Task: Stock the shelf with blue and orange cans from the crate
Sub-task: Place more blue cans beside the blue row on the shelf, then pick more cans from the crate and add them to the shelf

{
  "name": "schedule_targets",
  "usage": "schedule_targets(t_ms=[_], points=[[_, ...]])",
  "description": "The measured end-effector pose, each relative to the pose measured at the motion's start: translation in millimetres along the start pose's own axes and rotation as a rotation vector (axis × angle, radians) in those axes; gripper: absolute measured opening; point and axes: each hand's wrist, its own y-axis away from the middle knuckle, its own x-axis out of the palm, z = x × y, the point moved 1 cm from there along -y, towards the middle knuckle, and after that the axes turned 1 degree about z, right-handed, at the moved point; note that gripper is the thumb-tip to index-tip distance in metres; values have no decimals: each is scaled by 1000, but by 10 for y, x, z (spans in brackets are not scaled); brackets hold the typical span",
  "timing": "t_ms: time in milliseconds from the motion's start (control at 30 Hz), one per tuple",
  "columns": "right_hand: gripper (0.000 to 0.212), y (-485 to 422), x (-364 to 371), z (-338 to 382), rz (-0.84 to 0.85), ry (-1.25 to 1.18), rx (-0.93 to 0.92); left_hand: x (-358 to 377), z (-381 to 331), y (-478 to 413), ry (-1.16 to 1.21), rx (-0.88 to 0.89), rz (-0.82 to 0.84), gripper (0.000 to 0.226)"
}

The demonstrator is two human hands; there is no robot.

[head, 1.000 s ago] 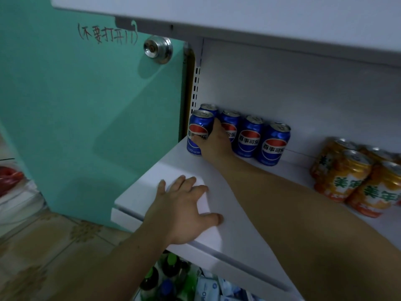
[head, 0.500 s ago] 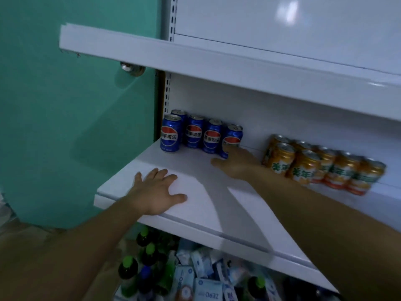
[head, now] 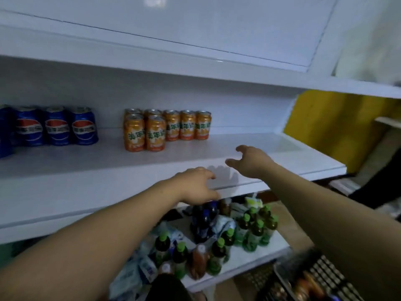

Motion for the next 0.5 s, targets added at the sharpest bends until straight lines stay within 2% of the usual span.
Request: schedule_targets(t_ms=[200,333,500], points=[[71,785,-157,-1692,-46,-51,347,707,-1290,-607,-53,271,150,71],[74,1475,-10,-2692,-29,-76,612,1341,-2089,-895,-14,375,335,72],[75,2319,373,-3642,15,-177,904,2273,-2868,-1111,-77,491,567,58]])
